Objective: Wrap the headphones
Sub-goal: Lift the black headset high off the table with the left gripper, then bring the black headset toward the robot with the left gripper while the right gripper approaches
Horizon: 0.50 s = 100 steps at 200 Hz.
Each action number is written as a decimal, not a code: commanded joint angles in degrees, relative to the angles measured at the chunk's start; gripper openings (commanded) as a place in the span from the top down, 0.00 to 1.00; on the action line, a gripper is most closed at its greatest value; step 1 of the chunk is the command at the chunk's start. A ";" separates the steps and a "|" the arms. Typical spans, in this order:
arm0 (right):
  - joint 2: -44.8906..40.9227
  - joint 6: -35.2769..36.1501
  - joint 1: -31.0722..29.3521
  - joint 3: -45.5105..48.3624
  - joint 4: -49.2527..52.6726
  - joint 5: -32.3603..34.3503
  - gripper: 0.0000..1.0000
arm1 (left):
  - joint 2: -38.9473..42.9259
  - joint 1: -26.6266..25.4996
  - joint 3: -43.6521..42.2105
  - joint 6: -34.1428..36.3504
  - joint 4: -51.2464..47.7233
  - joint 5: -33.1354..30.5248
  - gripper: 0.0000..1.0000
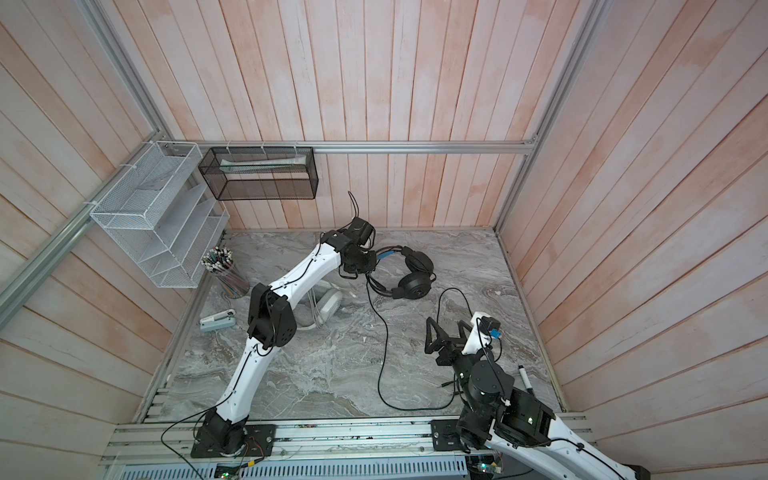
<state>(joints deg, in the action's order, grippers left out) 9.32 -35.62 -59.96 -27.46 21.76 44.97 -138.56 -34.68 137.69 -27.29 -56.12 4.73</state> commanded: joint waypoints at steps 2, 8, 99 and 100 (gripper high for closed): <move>0.08 0.16 -0.02 -2.66 1.79 2.82 0.00 | 10.87 -0.39 -2.16 -2.10 9.70 2.89 1.00; 0.08 0.48 -0.13 -3.16 1.80 3.07 0.00 | 12.56 -0.44 -3.33 -2.24 11.05 2.57 1.00; -2.57 7.75 -0.15 -10.28 -1.26 3.05 0.00 | 40.63 -1.10 -32.73 3.81 19.65 -2.76 1.00; -2.61 7.89 -0.15 -10.35 -1.31 2.99 0.00 | 40.99 -1.10 -33.35 3.95 19.69 -2.99 1.00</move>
<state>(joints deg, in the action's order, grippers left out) 7.66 -31.59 -59.96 -35.75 22.04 47.94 -102.80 -35.77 112.95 -26.63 -40.03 3.11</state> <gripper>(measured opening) 0.995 0.095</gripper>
